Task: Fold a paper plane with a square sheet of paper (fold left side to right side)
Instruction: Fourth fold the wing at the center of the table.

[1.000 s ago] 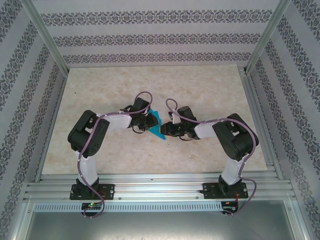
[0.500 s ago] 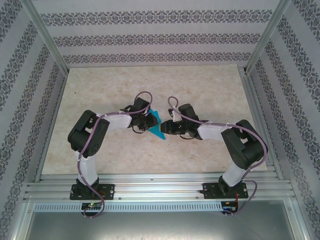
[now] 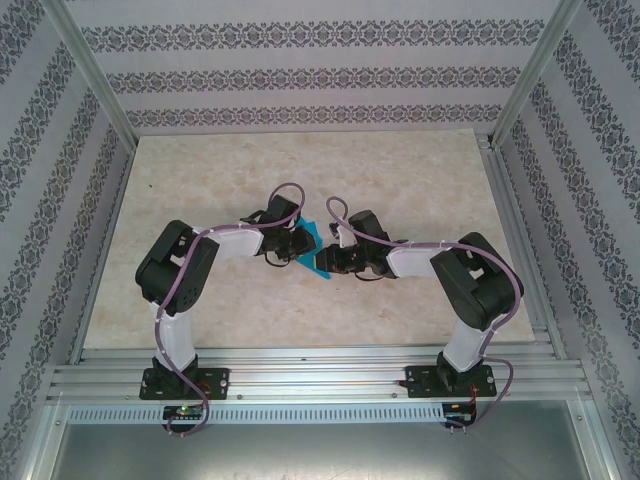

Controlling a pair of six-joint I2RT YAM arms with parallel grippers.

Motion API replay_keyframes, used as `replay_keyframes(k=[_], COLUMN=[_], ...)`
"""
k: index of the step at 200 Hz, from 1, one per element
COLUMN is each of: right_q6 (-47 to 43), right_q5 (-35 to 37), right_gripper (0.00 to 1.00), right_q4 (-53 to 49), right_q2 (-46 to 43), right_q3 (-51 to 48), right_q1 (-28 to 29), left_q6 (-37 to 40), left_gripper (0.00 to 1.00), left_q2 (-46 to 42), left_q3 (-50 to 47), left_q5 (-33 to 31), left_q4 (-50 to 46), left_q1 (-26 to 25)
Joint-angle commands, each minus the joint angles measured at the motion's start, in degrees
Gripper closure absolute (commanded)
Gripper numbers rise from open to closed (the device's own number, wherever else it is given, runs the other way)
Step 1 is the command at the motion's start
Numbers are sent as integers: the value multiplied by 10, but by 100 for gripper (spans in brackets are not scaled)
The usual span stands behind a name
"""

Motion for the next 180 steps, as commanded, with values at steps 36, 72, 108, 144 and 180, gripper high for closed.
replay_keyframes(k=[36, 72, 108, 144, 180], right_q6=[-28, -30, -39, -48, -59], right_q5=[14, 18, 33, 42, 47], right_gripper=[80, 81, 81, 80, 81], right_q4=[-32, -34, -44, -64, -82], right_q2=[17, 16, 16, 11, 18], right_q3=[15, 9, 8, 22, 31], right_q1=[-4, -4, -5, -5, -5], left_q6=[0, 0, 1, 1, 1], left_gripper=[78, 77, 78, 78, 78], left_q2=[7, 7, 7, 8, 8], left_q3=[-5, -5, -6, -6, -6], left_q5=[-23, -23, -24, -25, -25], left_q4=[-18, -18, -19, -20, -20], left_q1=[-4, -4, -4, -4, -4])
